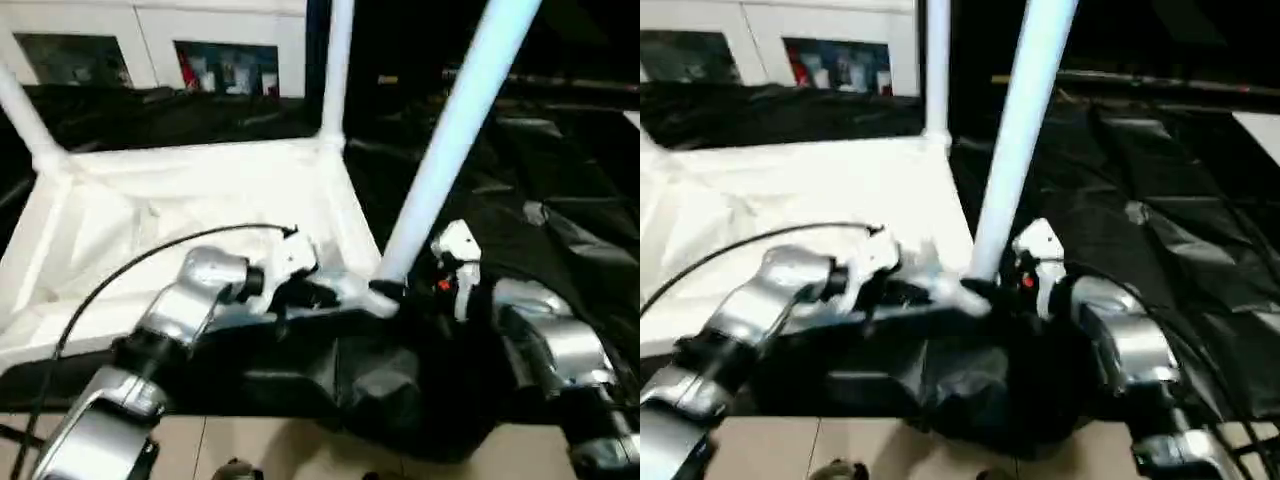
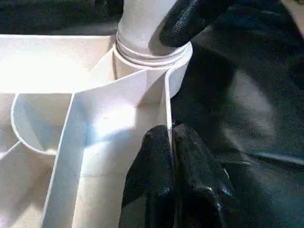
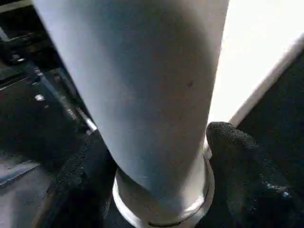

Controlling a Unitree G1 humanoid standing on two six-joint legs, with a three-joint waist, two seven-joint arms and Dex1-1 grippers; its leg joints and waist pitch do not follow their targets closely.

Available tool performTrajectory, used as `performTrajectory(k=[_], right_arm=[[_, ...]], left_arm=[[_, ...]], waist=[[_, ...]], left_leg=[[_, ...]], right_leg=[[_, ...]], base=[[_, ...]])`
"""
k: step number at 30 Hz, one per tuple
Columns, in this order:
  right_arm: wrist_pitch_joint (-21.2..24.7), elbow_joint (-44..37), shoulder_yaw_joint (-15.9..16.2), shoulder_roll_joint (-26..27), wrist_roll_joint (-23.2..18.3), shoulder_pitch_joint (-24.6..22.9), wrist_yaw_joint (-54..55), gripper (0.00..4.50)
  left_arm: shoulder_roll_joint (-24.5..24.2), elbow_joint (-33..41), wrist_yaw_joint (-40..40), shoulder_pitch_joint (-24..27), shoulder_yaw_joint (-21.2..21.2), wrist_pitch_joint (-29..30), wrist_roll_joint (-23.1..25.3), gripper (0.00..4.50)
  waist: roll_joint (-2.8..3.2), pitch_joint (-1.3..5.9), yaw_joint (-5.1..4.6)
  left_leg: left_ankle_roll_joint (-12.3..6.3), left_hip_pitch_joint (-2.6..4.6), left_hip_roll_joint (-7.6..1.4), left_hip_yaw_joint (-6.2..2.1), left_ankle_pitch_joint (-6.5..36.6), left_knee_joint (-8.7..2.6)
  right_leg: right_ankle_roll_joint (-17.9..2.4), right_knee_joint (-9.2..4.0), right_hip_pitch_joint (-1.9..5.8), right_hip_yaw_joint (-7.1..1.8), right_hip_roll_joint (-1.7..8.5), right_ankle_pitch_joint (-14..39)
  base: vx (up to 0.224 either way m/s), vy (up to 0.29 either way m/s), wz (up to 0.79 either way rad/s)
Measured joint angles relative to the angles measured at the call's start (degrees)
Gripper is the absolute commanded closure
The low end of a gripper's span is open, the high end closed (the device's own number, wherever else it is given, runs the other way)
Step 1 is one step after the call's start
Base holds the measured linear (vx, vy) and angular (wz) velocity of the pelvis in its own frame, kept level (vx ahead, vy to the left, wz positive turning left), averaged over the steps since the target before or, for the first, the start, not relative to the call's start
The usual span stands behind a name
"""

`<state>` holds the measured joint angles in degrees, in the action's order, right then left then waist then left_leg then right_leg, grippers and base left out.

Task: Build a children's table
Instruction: Rotate leg to tighten

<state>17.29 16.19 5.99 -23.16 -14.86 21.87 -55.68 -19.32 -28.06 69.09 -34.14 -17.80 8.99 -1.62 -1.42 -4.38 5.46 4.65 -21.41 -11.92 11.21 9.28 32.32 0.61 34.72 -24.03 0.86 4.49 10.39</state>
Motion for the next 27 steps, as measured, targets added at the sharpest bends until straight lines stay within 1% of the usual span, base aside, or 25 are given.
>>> performTrajectory(k=[1, 3, 4, 6, 8, 11, 18, 20, 22, 24, 27], right_arm=[[0.0, -0.2, 0.2, -0.2, -0.2, -0.2, -0.5, 1.47], [0.0, -0.2, 0.2, -0.2, -0.3, -0.2, -0.8, 1.72], [0.0, -0.2, 0.3, -0.2, -0.3, -0.2, -1.1, 1.72], [0.0, -0.2, 0.3, 0.0, -0.5, -0.2, -1.5, 1.96], [0.1, -0.3, 0.4, 0.0, -0.6, -0.2, -1.9, 2.11], [0.0, -1.1, 0.6, -0.1, -0.4, -0.2, -2.0, 2.21], [-0.1, -2.1, 0.7, 0.1, -0.3, -0.6, -1.0, 2.35], [-0.8, -1.7, 0.5, 1.4, 1.1, -0.7, 2.5, 2.39], [-1.9, 1.1, -1.3, 4.8, 3.5, 0.7, 11.8, 2.43], [-1.8, 3.2, -2.9, 6.8, 4.4, 1.8, 18.3, 2.49], [-1.6, 6.9, -5.9, 11.6, 5.6, 4.4, 30.4, 2.51]], left_arm=[[-0.2, 0.6, 0.3, 0.3, 0.0, 0.4, -0.1, 4.5], [-0.3, 0.8, 0.5, 0.4, 0.0, 0.7, -0.3, 4.5], [-0.4, 0.8, 0.5, 0.4, 0.0, 0.8, -0.3, 4.5], [-1.0, 2.0, 0.5, 0.9, 0.1, 1.4, -0.3, 4.5], [-1.3, 2.9, 0.5, 1.4, 0.1, 2.1, -0.4, 4.5], [-1.8, 4.4, 0.5, 2.0, 0.4, 3.0, -0.9, 4.5], [-1.8, 4.6, 0.7, 2.0, 0.6, 3.6, -1.0, 4.5], [-0.5, 3.1, -2.0, 1.4, 0.6, 3.5, -0.4, 4.5], [2.7, -1.4, -8.2, -1.7, 0.7, 3.6, 1.7, 4.5], [5.5, -4.5, -13.3, -3.7, 0.7, 3.9, 3.1, 4.5], [10.5, -10.4, -21.9, -7.5, 1.1, 4.8, 4.2, 4.5]], waist=[[-0.01, -0.01, 0.01], [0.0, -0.01, -0.03], [-0.01, -0.01, -0.06], [-0.09, -0.06, -0.15], [-0.11, -0.08, -0.23], [-0.12, -0.08, -0.31], [-0.08, -0.11, -0.36], [-0.06, -0.12, -0.43], [-0.04, -0.12, -0.55], [0.03, -0.08, -0.52], [0.04, -0.08, -0.41]], left_leg=[[0.0, 0.0, 0.0, 0.01, 0.0, 0.0], [0.0, 0.0, 0.0, 0.03, 0.0, 0.01], [0.0, 0.0, 0.0, 0.02, 0.0, 0.01], [0.0, 0.01, 0.0, 0.0, 0.0, 0.0], [0.0, 0.0, 0.0, 0.0, 0.0, -0.02], [0.01, 0.0, 0.0, 0.02, 0.0, -0.04], [0.01, 0.01, 0.0, 0.02, 0.0, -0.03], [0.02, 0.07, 0.0, 0.02, 0.0, -0.02], [0.03, 0.1, 0.01, 0.01, 0.0, 0.09], [0.03, 0.2, 0.07, -0.03, 0.0, 0.08], [0.03, 0.24, 0.07, -0.06, 0.0, 0.01]], right_leg=[[0.0, 0.0, 0.0, 0.01, 0.0, 0.0], [0.0, 0.0, -0.01, 0.0, 0.0, 0.0], [0.0, 0.0, 0.0, -0.01, 0.0, 0.0], [0.0, 0.0, -0.01, -0.01, 0.0, 0.0], [0.0, -0.01, -0.02, -0.01, 0.0, 0.0], [0.1, -0.01, -0.03, -0.01, -0.01, 0.0], [0.1, 0.0, -0.03, -0.01, -0.01, 0.0], [0.0, 0.02, 0.03, -0.02, -0.02, 0.0], [0.0, 0.06, 0.03, -0.07, -0.02, 0.0], [0.0, 0.05, 0.13, -0.16, 0.03, 0.0], [0.0, 0.06, 0.15, -0.13, 0.02, 0.0]], base=[[0.0, 0.0, 0.0], [0.0, 0.0, 0.0], [0.0, 0.0, 0.0], [0.0, 0.0, 0.0], [0.0, 0.0, 0.0], [0.0, 0.0, 0.0], [0.0, 0.0, 0.0], [0.0, 0.0, 0.0], [0.0, 0.0, 0.0], [0.0, 0.0, 0.0], [0.0, 0.0, 0.0]])
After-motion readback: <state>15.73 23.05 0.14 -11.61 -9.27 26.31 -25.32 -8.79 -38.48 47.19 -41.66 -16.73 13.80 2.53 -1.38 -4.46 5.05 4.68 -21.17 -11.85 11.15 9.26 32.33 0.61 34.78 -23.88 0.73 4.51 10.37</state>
